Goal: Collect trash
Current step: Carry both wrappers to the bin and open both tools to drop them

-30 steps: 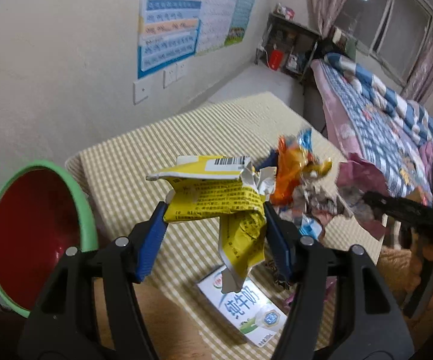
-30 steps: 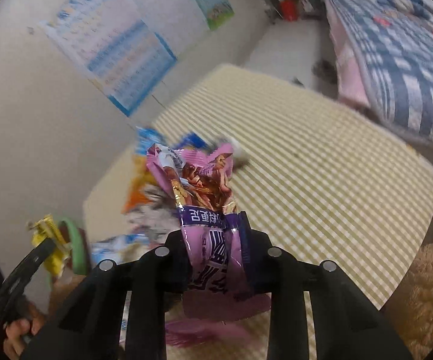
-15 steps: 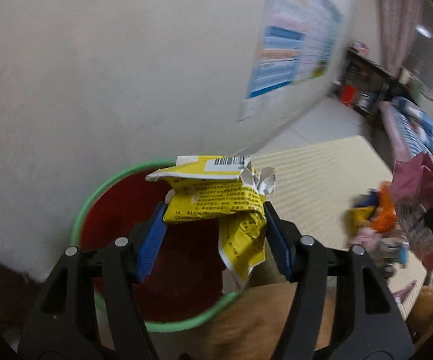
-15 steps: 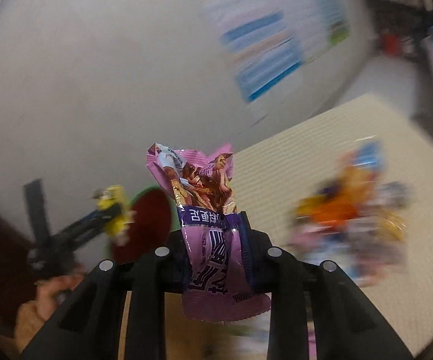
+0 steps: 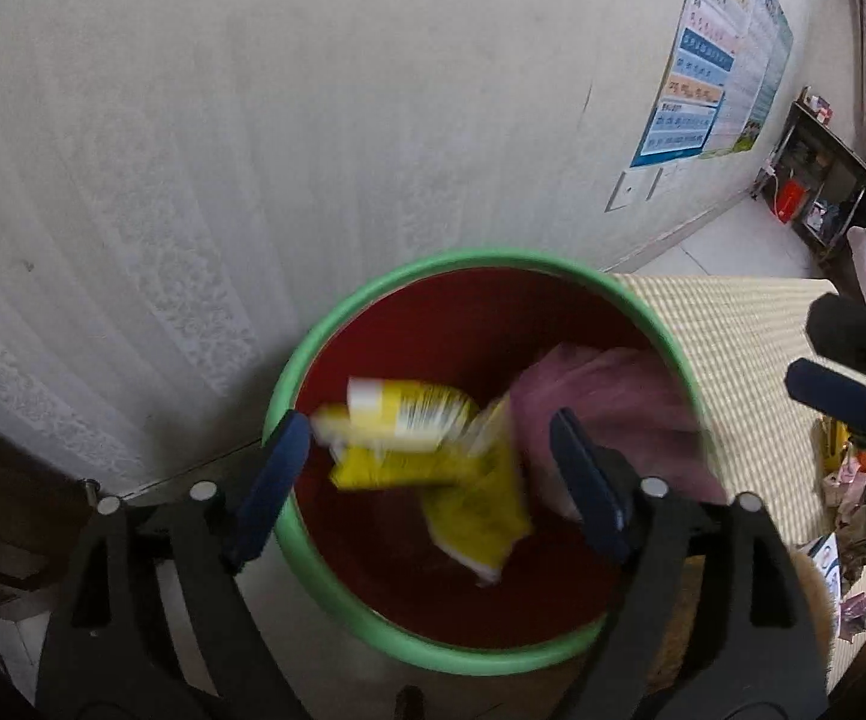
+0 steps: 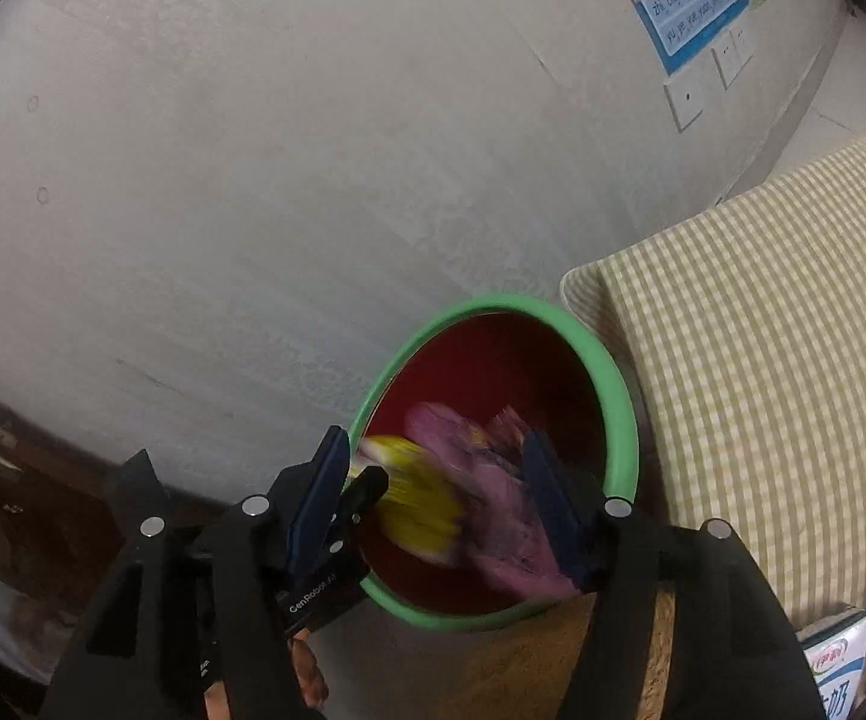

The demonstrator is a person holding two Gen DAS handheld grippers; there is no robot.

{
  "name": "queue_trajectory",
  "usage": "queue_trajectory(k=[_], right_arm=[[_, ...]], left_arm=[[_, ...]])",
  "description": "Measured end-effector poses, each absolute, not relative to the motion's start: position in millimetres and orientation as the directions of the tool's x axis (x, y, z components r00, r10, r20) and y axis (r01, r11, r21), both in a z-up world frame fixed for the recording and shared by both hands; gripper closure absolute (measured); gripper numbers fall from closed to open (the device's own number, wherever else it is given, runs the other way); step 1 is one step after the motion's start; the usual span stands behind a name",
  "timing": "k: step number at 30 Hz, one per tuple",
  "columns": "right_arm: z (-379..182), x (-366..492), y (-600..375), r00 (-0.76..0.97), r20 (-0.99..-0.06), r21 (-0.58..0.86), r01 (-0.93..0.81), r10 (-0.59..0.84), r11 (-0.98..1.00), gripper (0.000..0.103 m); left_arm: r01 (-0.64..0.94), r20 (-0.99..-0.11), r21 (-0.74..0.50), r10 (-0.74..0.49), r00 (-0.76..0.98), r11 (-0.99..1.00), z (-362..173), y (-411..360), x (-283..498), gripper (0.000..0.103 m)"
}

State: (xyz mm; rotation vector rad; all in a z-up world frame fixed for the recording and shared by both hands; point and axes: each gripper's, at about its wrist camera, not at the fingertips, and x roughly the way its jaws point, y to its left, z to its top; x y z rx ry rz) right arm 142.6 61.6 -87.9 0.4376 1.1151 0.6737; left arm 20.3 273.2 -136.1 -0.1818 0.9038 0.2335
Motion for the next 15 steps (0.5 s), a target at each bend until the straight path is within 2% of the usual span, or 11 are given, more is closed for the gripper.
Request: queue_trajectory(k=[4, 8, 11, 15], right_arm=[[-80.4, 111.2, 47.4, 0.311, -0.697, 0.572, -0.303, 0.646, 0.763, 0.044], [-68.0, 85.0, -4.8, 0.383, -0.782, 0.365, -0.356, 0.491, 0.860, 0.044], [-55.6, 76.2, -68.4, 0.449, -0.826, 0.216, -0.306, 0.341, 0.927, 0.044], [-60.5, 72.5, -127.8, 0.477, -0.848, 0.146, -0.207, 0.230, 0.967, 0.041]], left_arm=[[-0.287, -0.794, -0.110, 0.090, 0.602, 0.952, -134.6, 269.8, 21.5, 0.021], [-0.216, -0.761, -0.112, 0.056, 0.646, 0.970, -118.8, 245.7, 18.8, 0.021], [-0.159, -0.745, -0.171, -0.022, 0.667, 0.972, -105.5, 221.6, 18.5, 0.021], [-0.055, -0.729, -0.260, -0.158, 0.666, 0.964, -88.9, 178.9, 18.0, 0.021]])
